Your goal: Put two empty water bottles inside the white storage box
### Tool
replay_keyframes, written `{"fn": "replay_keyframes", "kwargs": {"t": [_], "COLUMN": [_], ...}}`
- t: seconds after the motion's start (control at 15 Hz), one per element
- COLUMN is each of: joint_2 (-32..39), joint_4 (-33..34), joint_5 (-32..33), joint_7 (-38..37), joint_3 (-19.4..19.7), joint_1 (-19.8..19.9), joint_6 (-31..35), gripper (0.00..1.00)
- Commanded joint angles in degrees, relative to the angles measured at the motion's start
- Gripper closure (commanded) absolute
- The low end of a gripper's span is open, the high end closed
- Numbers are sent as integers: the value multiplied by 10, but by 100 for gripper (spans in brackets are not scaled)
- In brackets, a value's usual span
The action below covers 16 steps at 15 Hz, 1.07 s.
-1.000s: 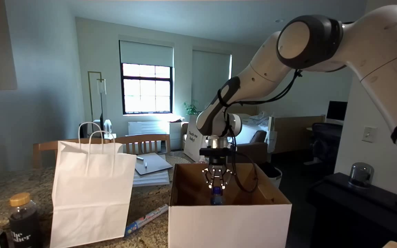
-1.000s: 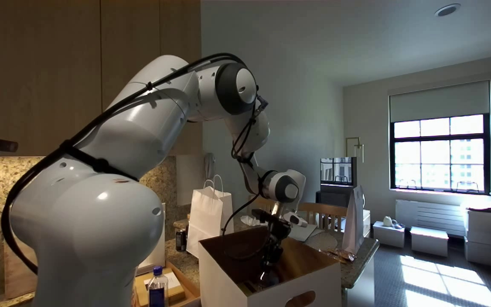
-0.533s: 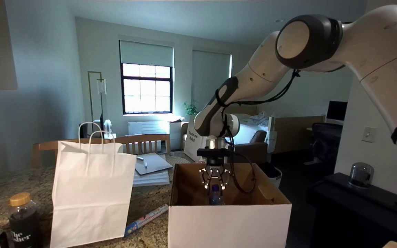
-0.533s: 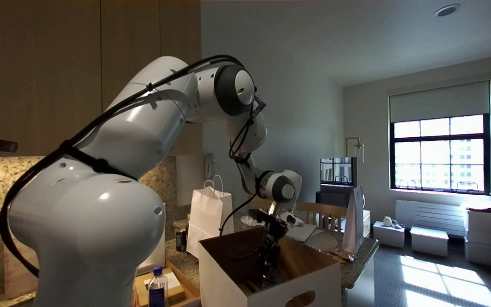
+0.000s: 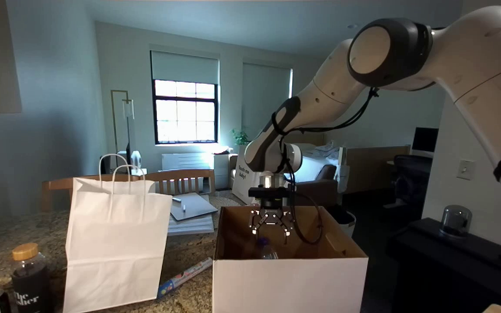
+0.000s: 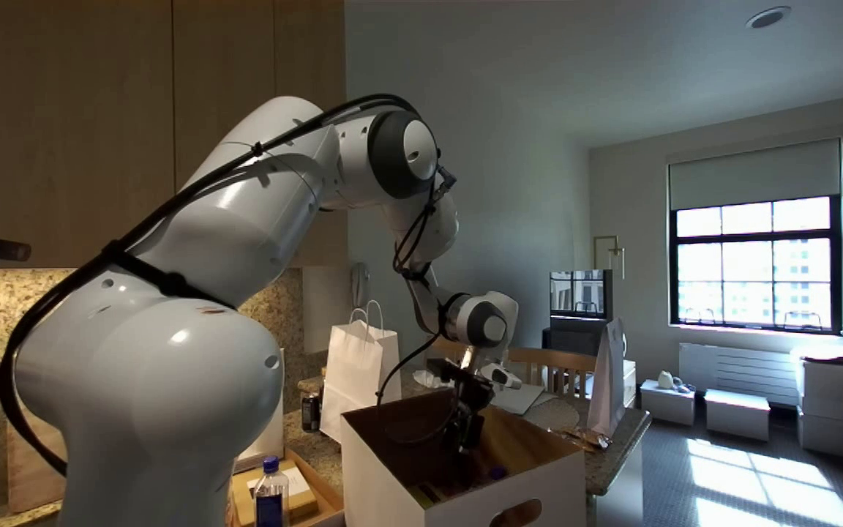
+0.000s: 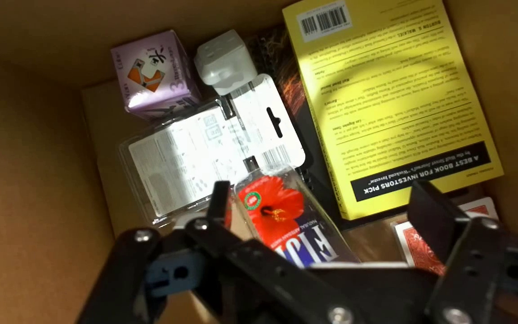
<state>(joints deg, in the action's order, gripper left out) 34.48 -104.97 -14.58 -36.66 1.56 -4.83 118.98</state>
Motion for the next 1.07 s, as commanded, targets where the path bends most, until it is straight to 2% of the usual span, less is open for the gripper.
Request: {"fn": "replay_keyframes", "kwargs": {"t": [0.0,0.4,0.73,1.0], "joint_2": [-19,-124,-233,-293], "joint_4": [-10,-63,-74,-79], "joint_5": [-6,-10,-14,-34], "joint_7": [-7,12,11,-13], "joint_3": [1,-11,-23,-53], "joint_1": [-2,0,1,-23], "joint_6": [-9,-69,-207,-245], "gripper": [0,0,0,0]}}
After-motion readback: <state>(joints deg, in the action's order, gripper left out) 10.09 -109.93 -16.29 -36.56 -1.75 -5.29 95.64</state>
